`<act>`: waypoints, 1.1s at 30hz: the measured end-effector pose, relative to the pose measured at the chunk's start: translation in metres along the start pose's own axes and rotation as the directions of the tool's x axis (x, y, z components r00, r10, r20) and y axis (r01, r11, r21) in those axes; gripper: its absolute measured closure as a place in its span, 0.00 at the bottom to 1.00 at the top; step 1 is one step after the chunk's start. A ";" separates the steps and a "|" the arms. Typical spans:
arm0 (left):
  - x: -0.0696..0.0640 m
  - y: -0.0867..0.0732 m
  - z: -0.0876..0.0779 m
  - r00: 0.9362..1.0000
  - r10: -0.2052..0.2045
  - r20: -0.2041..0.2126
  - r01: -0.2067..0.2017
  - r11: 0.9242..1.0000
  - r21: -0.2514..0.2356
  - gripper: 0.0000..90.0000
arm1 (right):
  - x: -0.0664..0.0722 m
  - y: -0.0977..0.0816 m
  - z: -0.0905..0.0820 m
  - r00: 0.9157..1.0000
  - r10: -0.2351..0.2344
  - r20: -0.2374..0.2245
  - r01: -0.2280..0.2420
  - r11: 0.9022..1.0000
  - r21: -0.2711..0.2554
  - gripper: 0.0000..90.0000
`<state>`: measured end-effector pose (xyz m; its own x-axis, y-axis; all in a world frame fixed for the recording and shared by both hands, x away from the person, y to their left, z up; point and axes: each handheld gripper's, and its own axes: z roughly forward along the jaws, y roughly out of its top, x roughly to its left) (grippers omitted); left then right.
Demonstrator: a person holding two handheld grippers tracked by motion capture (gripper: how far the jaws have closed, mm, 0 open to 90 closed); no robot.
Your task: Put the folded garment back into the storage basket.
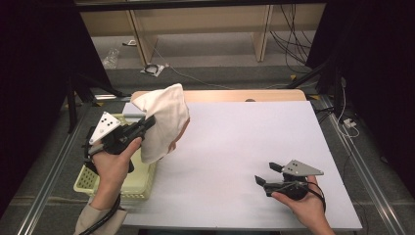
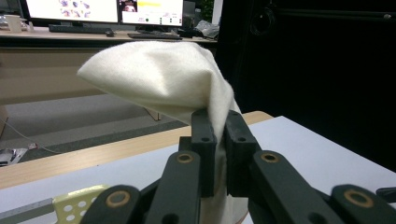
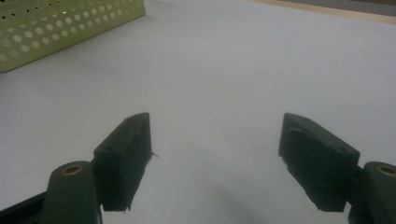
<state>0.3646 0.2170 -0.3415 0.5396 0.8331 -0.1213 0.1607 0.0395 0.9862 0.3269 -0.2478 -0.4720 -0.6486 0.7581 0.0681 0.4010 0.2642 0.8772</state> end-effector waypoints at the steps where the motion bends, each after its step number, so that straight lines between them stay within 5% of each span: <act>1: 0.000 0.000 0.000 1.000 0.000 -0.001 0.000 1.000 -0.001 0.93 | 0.000 0.000 0.000 1.000 0.001 0.000 -0.001 1.000 0.001 0.29; 33: 0.011 0.005 -0.009 1.000 -0.009 -0.025 0.009 1.000 -0.015 0.93 | 0.000 0.000 0.000 1.000 0.002 0.000 -0.002 1.000 -0.001 0.29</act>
<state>0.3643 0.2312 -0.3367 0.5171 0.8463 -0.1276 0.1530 0.0553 0.9867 0.3267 -0.2480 -0.4718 -0.6478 0.7585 0.0702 0.4020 0.2621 0.8773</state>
